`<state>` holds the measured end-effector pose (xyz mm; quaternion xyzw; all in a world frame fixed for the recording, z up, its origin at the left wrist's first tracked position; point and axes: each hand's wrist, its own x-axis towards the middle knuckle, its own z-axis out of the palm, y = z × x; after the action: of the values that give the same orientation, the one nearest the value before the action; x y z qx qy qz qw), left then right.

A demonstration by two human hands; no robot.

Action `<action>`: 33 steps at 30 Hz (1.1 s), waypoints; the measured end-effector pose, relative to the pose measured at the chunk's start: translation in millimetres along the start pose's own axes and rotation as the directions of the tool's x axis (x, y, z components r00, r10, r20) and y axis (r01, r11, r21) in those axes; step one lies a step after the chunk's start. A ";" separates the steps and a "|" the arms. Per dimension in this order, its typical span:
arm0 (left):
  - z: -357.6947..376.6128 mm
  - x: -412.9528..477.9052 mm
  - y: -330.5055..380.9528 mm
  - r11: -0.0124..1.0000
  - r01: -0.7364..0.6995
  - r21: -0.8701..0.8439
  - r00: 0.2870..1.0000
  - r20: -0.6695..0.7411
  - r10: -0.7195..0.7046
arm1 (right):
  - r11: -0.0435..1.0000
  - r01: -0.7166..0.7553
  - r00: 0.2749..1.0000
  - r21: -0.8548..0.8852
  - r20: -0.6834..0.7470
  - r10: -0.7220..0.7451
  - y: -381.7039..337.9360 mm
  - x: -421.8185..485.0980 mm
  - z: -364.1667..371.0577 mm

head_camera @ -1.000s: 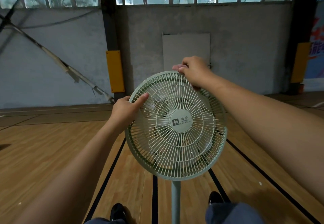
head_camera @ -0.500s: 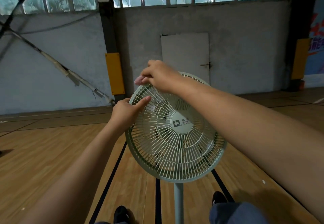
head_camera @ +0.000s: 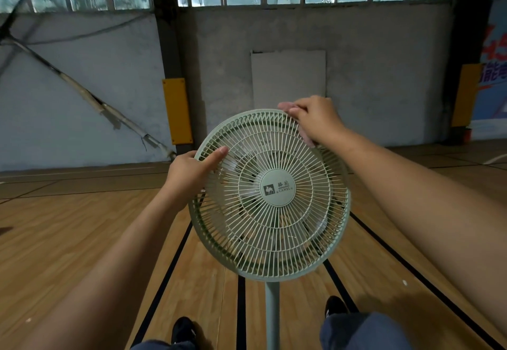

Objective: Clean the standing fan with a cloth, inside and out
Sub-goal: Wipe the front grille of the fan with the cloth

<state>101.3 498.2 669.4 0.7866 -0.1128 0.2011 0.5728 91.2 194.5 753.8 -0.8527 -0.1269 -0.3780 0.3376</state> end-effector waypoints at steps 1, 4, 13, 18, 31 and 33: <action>-0.3 0.0 0.2 1.000 0.001 -0.003 1.000 -0.002 -0.001 | 1.000 -0.026 1.000 0.009 -0.014 0.026 7.3 -7.2 -4.1; -1.5 2.5 -0.9 1.000 0.011 -0.001 1.000 -0.016 -0.011 | 0.995 -0.092 0.993 0.034 -0.068 0.095 28.1 -27.4 -9.9; -2.3 8.4 -2.3 0.997 0.049 0.053 0.998 -0.040 -0.047 | 0.961 -0.278 0.954 -0.006 -0.122 0.275 87.6 -79.4 -10.9; -0.1 11.7 -4.5 0.996 0.030 0.079 0.999 -0.022 -0.028 | 0.956 -0.285 0.949 0.076 -0.121 0.292 74.6 -71.7 -10.7; -1.3 5.7 -5.2 0.998 -0.016 0.059 1.000 0.012 0.015 | 0.987 0.047 0.996 -0.153 -0.067 -0.057 -15.5 13.8 14.3; -4.2 4.2 -5.3 0.999 -0.010 0.045 1.000 0.007 0.010 | 0.995 0.044 0.997 -0.094 -0.061 -0.050 -9.8 8.9 14.0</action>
<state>106.5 504.0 667.9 0.7994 -0.1141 0.2039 0.5534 100.4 210.8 758.2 -0.8519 -0.1187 -0.4181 0.2923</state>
